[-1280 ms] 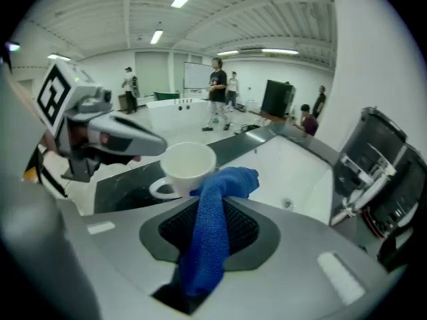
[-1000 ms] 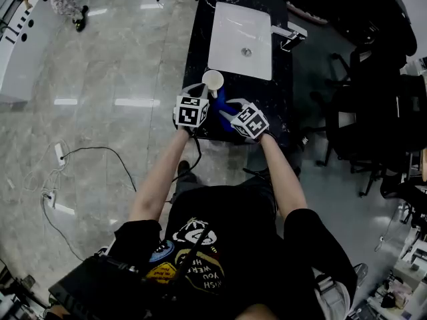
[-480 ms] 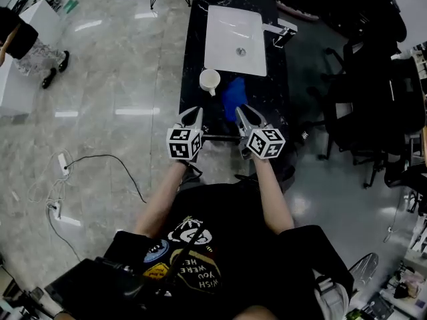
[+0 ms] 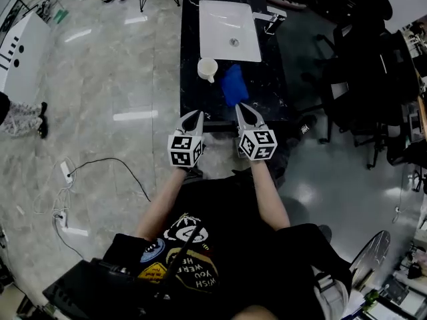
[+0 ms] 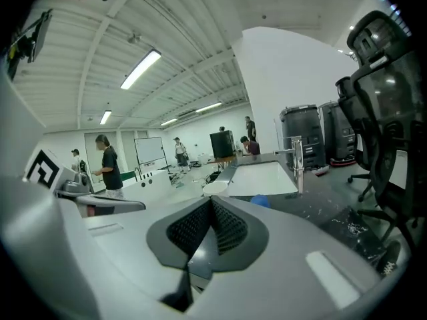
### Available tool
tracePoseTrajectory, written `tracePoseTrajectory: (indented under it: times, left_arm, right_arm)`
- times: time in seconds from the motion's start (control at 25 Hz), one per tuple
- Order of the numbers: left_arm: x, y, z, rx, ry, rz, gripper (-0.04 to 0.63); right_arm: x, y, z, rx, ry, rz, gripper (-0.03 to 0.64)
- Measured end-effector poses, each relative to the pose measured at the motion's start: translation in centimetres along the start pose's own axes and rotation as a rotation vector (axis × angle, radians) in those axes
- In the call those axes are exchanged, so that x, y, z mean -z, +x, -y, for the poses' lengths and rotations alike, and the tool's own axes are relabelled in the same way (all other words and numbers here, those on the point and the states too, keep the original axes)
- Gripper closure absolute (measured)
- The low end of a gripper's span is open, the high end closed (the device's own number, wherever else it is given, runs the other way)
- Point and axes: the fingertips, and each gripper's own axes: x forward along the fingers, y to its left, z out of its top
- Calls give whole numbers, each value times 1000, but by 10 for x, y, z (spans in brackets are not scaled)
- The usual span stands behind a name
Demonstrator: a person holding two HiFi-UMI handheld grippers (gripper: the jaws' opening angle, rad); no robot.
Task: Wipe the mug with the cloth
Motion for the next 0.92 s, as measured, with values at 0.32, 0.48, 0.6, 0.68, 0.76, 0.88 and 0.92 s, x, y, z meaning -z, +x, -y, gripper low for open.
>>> tracePoseTrajectory:
  times: [0.32, 0.48, 0.6, 0.68, 0.76, 0.88, 0.92]
  left_arm:
    - [-10, -4, 11, 23, 11, 29, 592]
    - [-9, -1, 21, 31, 7, 23, 592]
    - [-9, 3, 28, 30, 8, 19, 592]
    - [-7, 3, 32, 33, 6, 12, 592]
    - [-4, 1, 37, 44, 9, 1, 592]
    - [0, -1, 42, 64, 24, -10, 592]
    - [1, -2, 43, 70, 30, -12, 592]
  right_arm:
    - [2, -11, -22, -29, -36, -3, 615]
    - [-3, -18, -25, -45, -36, -5, 615]
    - [-10, -19, -24, -63, -24, 2, 615]
    - [-10, -18, -24, -66, -25, 1, 615]
    - [-9, -19, -26, -66, -23, -1, 615]
    - [-4, -18, -32, -69, -32, -8, 615]
    - [-1, -18, -34, -71, -37, -12, 615]
